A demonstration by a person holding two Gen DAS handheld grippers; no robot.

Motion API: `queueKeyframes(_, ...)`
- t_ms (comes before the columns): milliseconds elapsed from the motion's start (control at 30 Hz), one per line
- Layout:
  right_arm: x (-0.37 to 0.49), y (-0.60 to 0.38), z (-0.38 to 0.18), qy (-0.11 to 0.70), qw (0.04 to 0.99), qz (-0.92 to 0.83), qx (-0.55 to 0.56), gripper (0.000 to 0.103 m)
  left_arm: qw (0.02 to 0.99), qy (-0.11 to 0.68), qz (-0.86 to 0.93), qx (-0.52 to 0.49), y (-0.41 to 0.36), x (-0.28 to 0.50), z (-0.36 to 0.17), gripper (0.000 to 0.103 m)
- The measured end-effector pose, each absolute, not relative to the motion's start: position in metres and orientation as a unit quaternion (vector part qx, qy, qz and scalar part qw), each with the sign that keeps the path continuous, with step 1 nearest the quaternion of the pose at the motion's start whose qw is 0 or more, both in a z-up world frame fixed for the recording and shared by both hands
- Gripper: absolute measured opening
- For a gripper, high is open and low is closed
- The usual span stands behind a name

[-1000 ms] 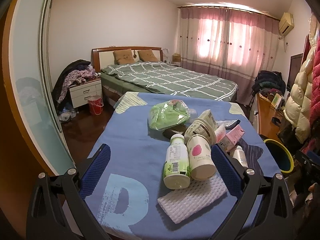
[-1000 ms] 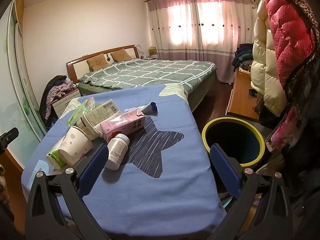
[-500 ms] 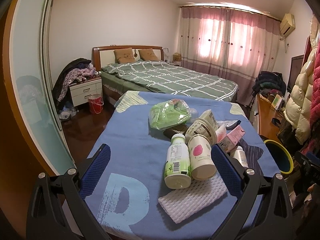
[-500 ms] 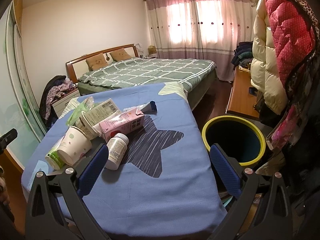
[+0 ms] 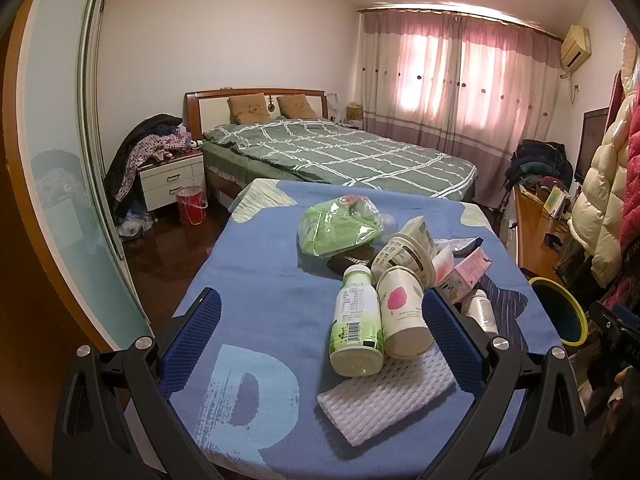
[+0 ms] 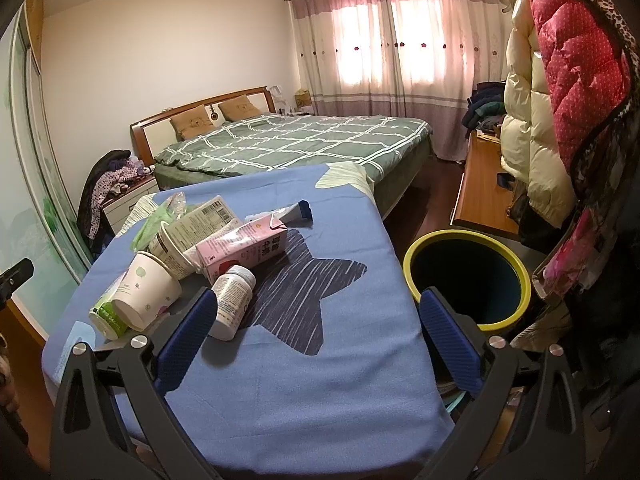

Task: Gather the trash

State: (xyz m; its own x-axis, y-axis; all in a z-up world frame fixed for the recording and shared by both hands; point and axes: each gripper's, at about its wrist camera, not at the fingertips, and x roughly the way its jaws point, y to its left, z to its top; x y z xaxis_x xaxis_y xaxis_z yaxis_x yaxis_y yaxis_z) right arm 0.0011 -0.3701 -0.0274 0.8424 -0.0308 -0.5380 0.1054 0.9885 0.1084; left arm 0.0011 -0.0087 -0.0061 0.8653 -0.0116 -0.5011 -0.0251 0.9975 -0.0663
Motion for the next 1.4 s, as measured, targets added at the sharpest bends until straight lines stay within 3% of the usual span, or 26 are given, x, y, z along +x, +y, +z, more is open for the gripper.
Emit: queueKeyframes(1400, 0.019, -0.350, -0.040, 0.293, 0.954, -0.020, 0.060, 0.097, 0.965, 0.260, 0.017, -0.035, -0.002, 0.003, -0.014, 0.099)
